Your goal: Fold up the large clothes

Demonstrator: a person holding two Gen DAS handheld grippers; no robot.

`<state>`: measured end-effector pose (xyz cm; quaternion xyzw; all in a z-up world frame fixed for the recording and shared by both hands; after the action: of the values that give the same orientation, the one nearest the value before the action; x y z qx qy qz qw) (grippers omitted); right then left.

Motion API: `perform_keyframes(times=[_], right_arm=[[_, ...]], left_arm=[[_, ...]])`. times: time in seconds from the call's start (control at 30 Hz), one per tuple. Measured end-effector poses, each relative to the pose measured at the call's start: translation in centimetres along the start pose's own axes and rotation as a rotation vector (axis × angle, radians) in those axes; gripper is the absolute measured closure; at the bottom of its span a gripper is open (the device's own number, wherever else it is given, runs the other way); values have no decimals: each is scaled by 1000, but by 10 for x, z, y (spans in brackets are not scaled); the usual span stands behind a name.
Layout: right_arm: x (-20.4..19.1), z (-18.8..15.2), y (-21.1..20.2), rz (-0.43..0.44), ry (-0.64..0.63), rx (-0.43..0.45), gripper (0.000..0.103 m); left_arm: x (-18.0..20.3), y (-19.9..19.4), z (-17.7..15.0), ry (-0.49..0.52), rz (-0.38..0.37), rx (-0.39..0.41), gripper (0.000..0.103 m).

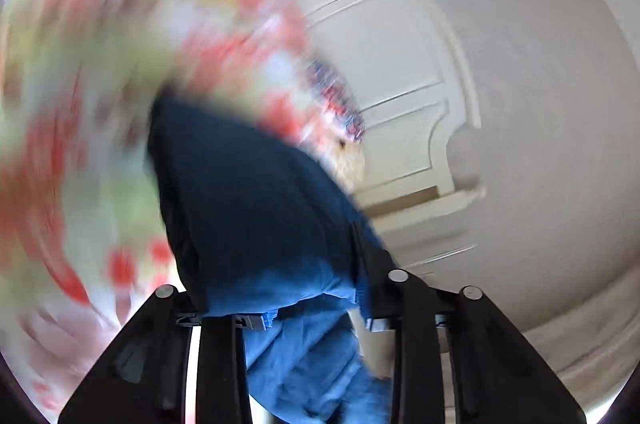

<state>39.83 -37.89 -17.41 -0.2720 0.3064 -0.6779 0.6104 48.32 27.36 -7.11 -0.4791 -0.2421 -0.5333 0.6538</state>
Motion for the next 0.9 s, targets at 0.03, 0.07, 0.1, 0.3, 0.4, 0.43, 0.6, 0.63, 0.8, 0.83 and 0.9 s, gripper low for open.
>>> perform_keyframes(times=[0.03, 0.07, 0.1, 0.3, 0.4, 0.43, 0.6, 0.63, 0.8, 0.83, 0.9], right_arm=[[0, 0, 0, 2, 1, 0, 26], [0, 0, 0, 3, 1, 0, 26], [0, 0, 0, 3, 2, 0, 26], [1, 0, 0, 6, 3, -1, 25], [1, 0, 0, 6, 2, -1, 25], [2, 0, 0, 7, 3, 0, 25], [2, -1, 0, 17, 14, 3, 26], [4, -1, 0, 21, 18, 4, 26], [5, -1, 0, 25, 18, 4, 25], [5, -1, 0, 27, 19, 5, 25], [6, -1, -1, 31, 22, 6, 25]], left_arm=[[22, -4, 0, 97, -1, 4, 78], [45, -9, -2, 205, -3, 5, 79], [74, -14, -10, 321, -12, 16, 79], [242, -70, -164, 1014, -307, -92, 79], [271, -92, -267, 1147, -467, -260, 77], [273, -98, -305, 1164, -533, -359, 74], [256, -107, -370, 1140, -599, -497, 56], [253, -106, -364, 1116, -594, -490, 45], [189, -86, -296, 926, -392, -374, 14], [169, -68, -276, 894, -310, -362, 15], [128, -55, -247, 827, -183, -357, 15]])
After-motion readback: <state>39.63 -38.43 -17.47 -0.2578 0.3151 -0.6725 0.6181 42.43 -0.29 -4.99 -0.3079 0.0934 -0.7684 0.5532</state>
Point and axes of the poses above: each gripper's, at about its wrist camera, not at the fingertips, and y roughly the way its jaws point, x to its right, z to its top, the point moved 7 cm from there along y, roughly the way its jaws point, and after that the axes turned 1 degree about -y, right-handed, at the moved point
